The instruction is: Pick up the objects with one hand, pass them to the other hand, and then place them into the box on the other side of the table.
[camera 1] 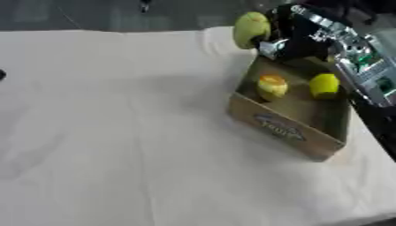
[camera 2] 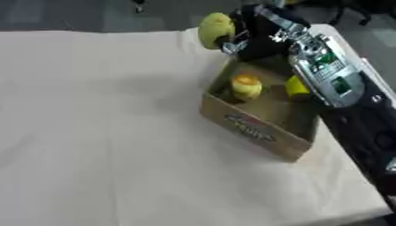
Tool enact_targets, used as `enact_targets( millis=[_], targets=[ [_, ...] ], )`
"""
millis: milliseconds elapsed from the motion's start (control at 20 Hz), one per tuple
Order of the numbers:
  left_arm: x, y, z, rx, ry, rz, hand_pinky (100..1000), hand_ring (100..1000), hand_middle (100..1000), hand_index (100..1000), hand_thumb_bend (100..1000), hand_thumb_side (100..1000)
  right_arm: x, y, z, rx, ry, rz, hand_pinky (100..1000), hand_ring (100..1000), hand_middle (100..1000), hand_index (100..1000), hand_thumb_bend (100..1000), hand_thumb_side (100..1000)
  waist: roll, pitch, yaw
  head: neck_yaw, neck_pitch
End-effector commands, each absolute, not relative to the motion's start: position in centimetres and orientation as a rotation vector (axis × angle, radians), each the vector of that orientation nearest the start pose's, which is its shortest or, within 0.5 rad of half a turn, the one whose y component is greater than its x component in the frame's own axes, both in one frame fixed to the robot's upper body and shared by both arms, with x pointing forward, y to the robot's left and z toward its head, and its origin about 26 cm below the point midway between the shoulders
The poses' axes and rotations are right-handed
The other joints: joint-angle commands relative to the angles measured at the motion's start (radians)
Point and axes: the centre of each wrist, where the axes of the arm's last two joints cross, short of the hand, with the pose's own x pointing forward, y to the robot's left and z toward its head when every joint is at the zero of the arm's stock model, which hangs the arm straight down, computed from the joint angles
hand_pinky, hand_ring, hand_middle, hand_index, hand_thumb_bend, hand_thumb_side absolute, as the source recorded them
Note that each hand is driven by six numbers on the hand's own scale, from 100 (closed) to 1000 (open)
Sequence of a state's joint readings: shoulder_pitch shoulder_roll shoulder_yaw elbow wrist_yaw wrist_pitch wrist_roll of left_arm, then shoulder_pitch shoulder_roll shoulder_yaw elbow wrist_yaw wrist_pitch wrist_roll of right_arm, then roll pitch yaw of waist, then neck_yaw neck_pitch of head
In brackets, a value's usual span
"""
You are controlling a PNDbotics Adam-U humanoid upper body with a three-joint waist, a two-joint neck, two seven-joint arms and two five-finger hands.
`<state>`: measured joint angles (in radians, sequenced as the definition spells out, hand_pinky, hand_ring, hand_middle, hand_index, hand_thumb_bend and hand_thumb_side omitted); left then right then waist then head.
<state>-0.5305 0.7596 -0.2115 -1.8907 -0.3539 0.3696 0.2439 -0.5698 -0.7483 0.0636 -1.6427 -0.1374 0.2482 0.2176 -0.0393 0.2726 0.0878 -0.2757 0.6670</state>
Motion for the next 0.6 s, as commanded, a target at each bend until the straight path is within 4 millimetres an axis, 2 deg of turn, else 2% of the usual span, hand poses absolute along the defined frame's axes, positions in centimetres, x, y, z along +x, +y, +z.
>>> enact_targets(
  millis=[50, 600],
  targets=[
    [32.2, 27.4, 27.2, 1.113, -2.050, -0.641, 730, 671, 628, 816, 704, 458, 35.5, -35.2, 27.7, -0.449, -1.815, 0.712, 737, 667, 562, 619, 222, 100, 0.004, -0.016, -0.001, -0.014, 0.003],
    [32.0, 27.9, 27.3, 1.129, -2.066, -0.581, 722, 665, 622, 813, 679, 446, 35.3, -39.3, 25.6, -0.656, -1.697, 0.730, 741, 679, 579, 633, 276, 100, 0.005, -0.014, -0.002, -0.038, 0.002]
  ],
)
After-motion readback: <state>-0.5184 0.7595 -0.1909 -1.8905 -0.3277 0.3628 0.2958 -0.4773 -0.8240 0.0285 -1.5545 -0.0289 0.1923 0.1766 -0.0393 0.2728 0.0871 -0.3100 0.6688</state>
